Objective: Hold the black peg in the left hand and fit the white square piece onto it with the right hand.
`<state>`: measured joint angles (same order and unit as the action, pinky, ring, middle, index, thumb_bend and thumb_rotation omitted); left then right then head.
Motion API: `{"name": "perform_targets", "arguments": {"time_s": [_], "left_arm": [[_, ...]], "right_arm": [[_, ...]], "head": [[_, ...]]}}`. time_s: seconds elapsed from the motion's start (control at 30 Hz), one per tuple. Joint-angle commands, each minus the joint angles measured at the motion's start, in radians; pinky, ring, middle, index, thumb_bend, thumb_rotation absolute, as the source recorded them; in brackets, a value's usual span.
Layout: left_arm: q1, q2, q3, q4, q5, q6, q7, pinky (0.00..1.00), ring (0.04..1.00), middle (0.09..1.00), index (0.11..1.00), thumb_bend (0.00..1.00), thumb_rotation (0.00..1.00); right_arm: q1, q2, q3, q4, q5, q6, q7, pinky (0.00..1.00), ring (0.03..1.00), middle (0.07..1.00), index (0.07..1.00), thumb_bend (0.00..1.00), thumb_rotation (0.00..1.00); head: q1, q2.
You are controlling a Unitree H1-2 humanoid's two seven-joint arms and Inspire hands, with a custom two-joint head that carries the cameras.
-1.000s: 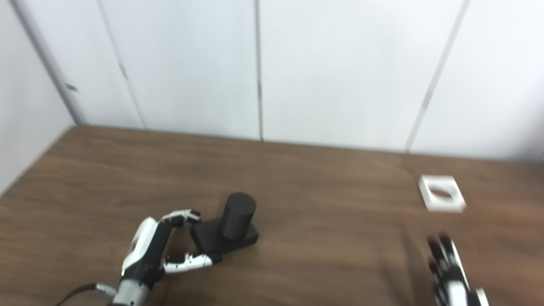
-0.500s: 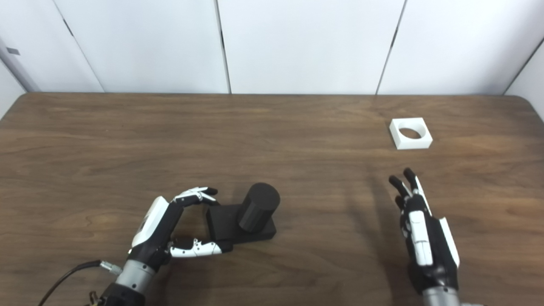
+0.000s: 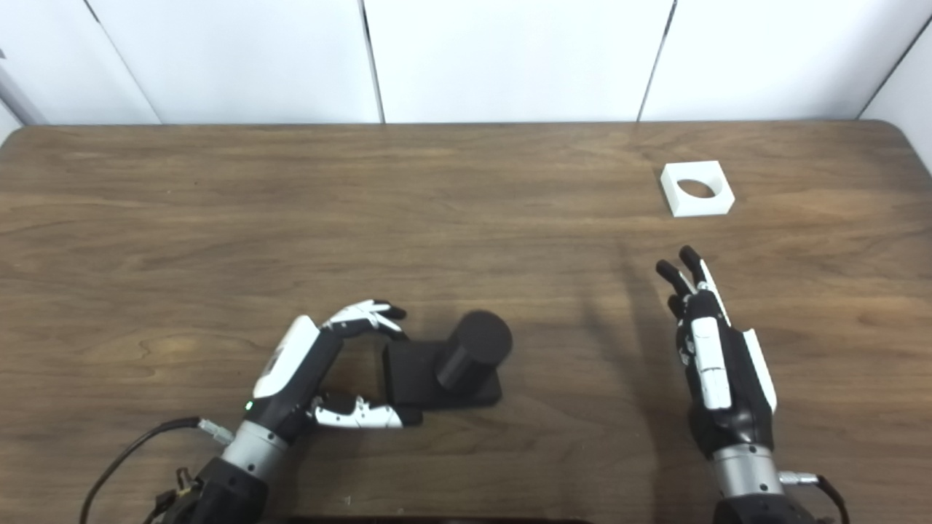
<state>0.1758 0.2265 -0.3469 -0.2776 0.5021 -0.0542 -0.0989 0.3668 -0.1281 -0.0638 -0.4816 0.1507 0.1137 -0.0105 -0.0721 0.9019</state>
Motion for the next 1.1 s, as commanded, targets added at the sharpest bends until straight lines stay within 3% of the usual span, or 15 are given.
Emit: {"name": "perform_targets", "arguments": {"time_s": [0.0,0.2,0.4,0.8,0.9,1.07], "left_arm": [[-0.004,0.018,-0.011,0.015,0.006,0.014,-0.046,0.84,0.866,0.786,0.484,0.52,0.05],[-0.02,0.049,-0.024,-0.003,0.05,0.063,-0.119,0.96,0.873,0.784,0.485,0.52,0.05],[-0.022,0.061,-0.034,-0.002,0.15,0.047,-0.12,0.95,0.85,0.766,0.484,0.52,0.05],[-0.022,0.089,-0.056,0.021,0.472,-0.017,-0.005,0.87,0.811,0.738,0.484,0.52,0.05],[-0.02,0.091,-0.064,0.038,0.548,-0.04,0.065,0.85,0.794,0.724,0.483,0.52,0.06],[-0.019,0.092,-0.068,0.041,0.586,-0.044,0.094,0.91,0.812,0.733,0.483,0.52,0.06]], "right_arm": [[-0.035,0.033,-0.004,-0.033,0.013,-0.018,-0.006,1.0,0.994,0.906,0.958,0.58,0.93],[-0.041,0.03,0.003,-0.042,0.007,-0.008,-0.014,1.0,0.981,0.903,0.958,0.59,0.93],[-0.039,0.027,0.009,-0.05,0.009,-0.01,-0.018,1.0,0.981,0.902,0.955,0.58,0.94],[-0.039,0.027,0.012,-0.055,0.004,-0.003,-0.022,1.0,0.979,0.905,0.948,0.6,0.92],[-0.035,0.028,0.013,-0.06,0.005,0.003,-0.022,1.0,0.977,0.903,0.949,0.6,0.92],[-0.034,0.03,0.012,-0.055,0.002,-0.004,-0.024,1.0,0.968,0.894,0.95,0.61,0.92]], "head": [[-0.001,0.001],[-0.01,0.021],[-0.015,0.028],[-0.033,0.027],[-0.035,0.024],[-0.036,0.013]]}}
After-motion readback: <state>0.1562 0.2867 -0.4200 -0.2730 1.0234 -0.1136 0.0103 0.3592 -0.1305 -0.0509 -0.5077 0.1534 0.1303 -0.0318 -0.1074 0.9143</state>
